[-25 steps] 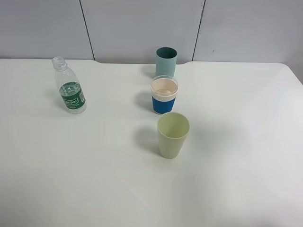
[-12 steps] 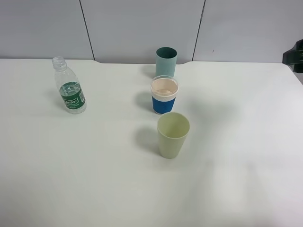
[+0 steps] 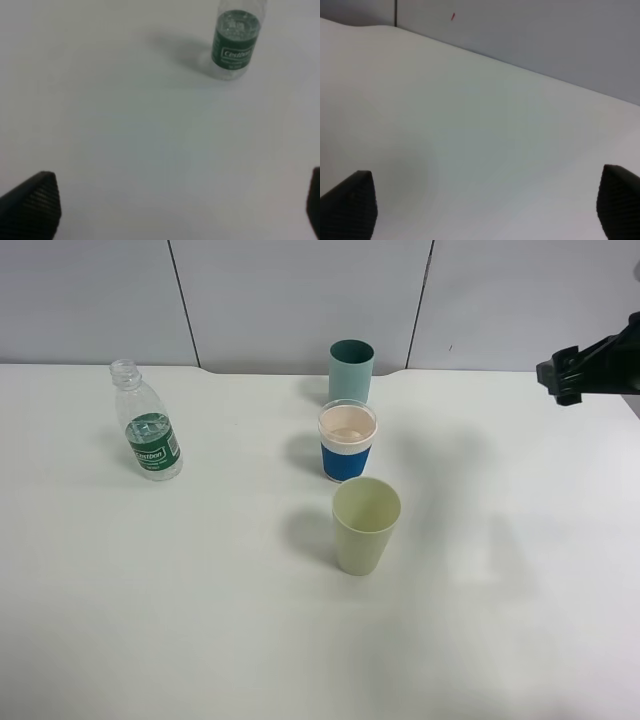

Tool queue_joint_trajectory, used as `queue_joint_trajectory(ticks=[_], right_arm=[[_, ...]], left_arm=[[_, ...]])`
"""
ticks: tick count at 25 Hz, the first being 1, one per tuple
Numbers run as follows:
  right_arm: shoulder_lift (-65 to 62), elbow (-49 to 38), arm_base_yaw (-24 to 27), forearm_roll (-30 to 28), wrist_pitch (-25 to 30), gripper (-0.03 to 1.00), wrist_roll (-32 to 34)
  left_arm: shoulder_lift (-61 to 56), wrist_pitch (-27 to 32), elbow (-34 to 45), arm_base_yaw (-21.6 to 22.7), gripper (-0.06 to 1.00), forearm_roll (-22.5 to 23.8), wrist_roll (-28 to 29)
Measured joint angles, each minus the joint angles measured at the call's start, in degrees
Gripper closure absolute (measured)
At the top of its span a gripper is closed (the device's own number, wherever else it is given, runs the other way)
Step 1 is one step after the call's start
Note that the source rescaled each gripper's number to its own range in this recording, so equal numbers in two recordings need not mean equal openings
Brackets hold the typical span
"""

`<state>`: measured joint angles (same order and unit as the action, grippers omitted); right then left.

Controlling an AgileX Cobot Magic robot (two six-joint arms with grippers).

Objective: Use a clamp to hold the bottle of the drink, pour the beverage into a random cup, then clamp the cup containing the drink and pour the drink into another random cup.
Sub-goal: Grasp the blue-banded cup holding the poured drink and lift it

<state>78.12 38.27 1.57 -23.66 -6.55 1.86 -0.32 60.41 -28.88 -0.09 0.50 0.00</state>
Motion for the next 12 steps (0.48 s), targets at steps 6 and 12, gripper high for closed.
queue_joint_trajectory(ticks=[6,12], right_arm=[[8.83,0.04,0.0,-2.52,-9.25,0.36,2.34],[17.29,0.06,0.0,-12.91,-19.28,0.31,11.78]], left_arm=[[0.0,0.0,0.0,0.0,-0.06,0.0,0.0],[0.0,0.0,0.0,0.0,-0.06,0.0,0.0]])
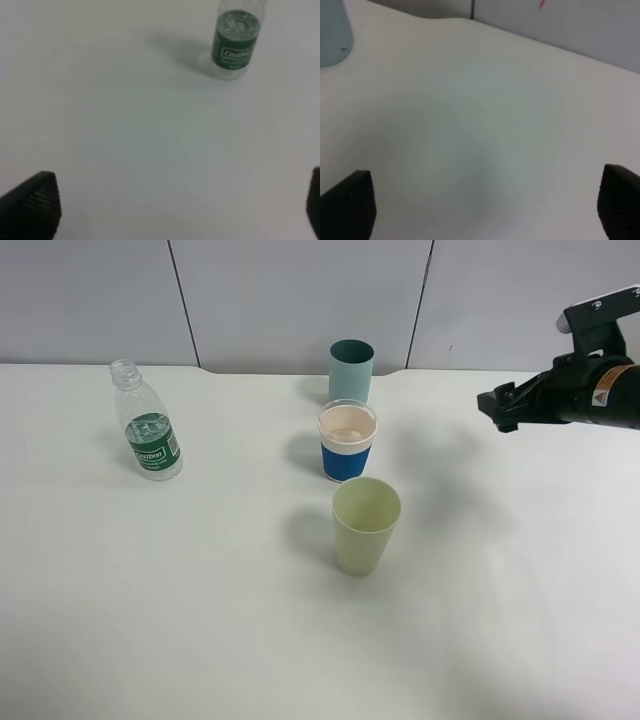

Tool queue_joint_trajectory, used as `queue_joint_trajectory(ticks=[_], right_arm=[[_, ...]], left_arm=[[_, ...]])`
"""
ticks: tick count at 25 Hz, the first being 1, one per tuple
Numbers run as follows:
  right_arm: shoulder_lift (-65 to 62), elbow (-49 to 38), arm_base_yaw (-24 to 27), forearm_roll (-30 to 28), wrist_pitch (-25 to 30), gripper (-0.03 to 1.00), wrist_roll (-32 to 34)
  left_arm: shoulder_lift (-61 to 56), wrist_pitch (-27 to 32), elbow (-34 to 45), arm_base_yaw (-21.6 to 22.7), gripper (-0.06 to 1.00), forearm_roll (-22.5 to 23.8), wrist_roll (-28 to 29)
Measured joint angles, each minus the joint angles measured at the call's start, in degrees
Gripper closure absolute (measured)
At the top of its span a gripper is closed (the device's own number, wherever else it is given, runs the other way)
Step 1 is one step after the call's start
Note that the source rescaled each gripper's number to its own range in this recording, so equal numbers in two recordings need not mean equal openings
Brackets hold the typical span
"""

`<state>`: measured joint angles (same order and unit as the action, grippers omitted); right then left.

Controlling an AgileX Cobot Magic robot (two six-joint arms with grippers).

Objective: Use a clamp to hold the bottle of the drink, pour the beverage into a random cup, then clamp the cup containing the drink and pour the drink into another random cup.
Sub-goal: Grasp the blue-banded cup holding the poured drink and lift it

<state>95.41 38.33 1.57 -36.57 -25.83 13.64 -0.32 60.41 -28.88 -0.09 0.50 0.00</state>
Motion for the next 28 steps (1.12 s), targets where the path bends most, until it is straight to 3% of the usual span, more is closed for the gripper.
queue_joint_trajectory(ticks=[3,10,22,28], right_arm=[[2.89,0.04,0.0,-5.91,-4.24,0.25,1.98],[4.61,0.04,-0.06,-14.78,-13.36,0.25,2.46],[7.87,0.97,0.27,-24.16,-20.22,0.25,2.74],[11.49,5.21,0.39,-29.31,-20.95,0.25,7.18]], left_arm=[[0.0,0.0,0.0,0.0,-0.06,0.0,0.0],[0.0,0.0,0.0,0.0,-0.06,0.0,0.0],[0.0,0.0,0.0,0.0,-0.06,0.0,0.0],[0.0,0.0,0.0,0.0,-0.06,0.0,0.0]])
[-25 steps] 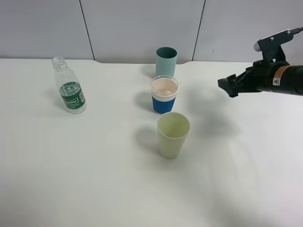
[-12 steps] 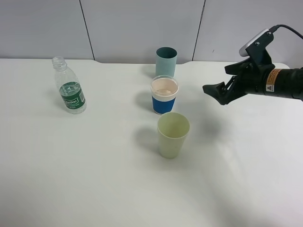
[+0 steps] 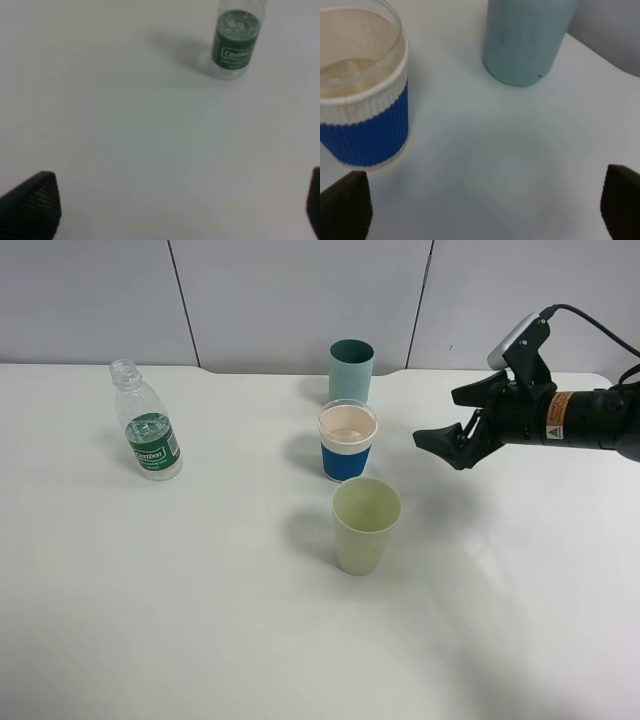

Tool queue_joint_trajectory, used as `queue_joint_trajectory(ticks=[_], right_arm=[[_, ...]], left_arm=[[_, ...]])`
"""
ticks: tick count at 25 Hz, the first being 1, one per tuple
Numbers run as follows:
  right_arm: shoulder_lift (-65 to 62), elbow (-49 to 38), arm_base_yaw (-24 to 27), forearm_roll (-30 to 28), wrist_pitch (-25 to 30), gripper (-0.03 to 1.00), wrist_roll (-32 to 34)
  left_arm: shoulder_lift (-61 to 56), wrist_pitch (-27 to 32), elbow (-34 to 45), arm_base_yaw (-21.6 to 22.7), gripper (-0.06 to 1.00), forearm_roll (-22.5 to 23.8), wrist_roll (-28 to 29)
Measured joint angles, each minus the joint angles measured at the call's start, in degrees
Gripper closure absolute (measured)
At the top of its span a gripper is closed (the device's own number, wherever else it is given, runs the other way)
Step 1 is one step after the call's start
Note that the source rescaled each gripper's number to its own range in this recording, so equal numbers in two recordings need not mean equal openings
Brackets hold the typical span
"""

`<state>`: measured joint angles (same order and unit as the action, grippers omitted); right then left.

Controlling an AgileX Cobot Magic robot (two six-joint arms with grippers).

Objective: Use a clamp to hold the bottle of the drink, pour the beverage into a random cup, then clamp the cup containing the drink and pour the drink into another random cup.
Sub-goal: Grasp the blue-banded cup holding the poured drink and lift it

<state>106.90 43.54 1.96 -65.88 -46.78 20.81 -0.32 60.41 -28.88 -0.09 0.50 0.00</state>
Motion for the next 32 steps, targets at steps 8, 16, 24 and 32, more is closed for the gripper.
queue_joint_trajectory(ticks=[8,16,24,32], right_arm=[[6.09,7.02,0.0,-11.45,-4.15,0.25,4.95],[12.06,11.57,0.0,-14.73,-9.78,0.25,4.95],[17.22,16.73,-2.43,-19.52,-13.11,0.25,4.95],[19.99,20.53,-5.84,-20.61,-13.53,0.25,5.01]], left_arm=[[0.0,0.0,0.0,0.0,-0.06,0.0,0.0],[0.0,0.0,0.0,0.0,-0.06,0.0,0.0],[0.0,0.0,0.0,0.0,-0.06,0.0,0.0],[0.0,0.0,0.0,0.0,-0.06,0.0,0.0]])
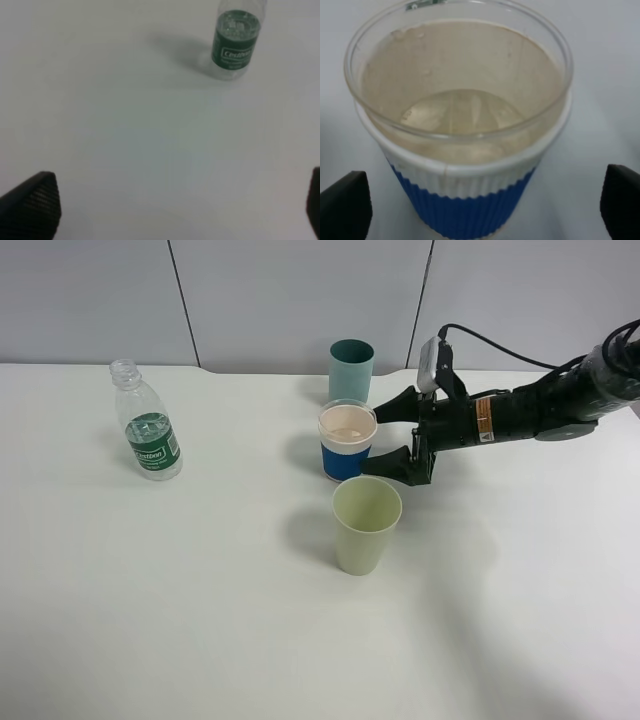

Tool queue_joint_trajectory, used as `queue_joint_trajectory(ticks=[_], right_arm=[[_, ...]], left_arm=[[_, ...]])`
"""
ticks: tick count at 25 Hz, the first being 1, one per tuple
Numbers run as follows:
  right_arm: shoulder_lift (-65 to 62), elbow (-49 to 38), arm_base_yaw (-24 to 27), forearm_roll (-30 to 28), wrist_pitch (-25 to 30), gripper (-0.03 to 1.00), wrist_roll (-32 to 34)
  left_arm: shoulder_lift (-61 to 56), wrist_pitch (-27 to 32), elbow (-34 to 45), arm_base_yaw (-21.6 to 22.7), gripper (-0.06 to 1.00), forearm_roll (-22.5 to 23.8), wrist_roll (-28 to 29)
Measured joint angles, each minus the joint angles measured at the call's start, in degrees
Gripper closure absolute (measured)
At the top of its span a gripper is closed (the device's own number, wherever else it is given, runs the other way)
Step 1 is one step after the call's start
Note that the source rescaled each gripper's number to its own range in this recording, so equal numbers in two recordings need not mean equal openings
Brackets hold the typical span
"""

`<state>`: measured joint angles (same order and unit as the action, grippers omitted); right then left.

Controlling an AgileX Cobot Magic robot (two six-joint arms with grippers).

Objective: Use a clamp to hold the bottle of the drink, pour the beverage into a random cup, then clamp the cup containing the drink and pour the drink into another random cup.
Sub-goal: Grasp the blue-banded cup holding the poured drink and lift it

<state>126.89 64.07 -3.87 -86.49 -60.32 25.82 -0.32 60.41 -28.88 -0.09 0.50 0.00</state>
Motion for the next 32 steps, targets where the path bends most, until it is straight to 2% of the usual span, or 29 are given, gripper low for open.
queue_joint_trajectory(ticks=[7,16,32], right_arm=[[2.56,0.35,-0.92,-0.49,-1.51,0.25,0.4],[3.62,0.35,-1.35,3.59,-2.78,0.25,0.4],[3.62,0.35,-4.97,6.89,-3.86,0.25,-2.7]], left_arm=[[0.0,0.0,0.0,0.0,-0.06,0.0,0.0],[0.0,0.0,0.0,0.0,-0.06,0.0,0.0],[0.0,0.0,0.0,0.0,-0.06,0.0,0.0]])
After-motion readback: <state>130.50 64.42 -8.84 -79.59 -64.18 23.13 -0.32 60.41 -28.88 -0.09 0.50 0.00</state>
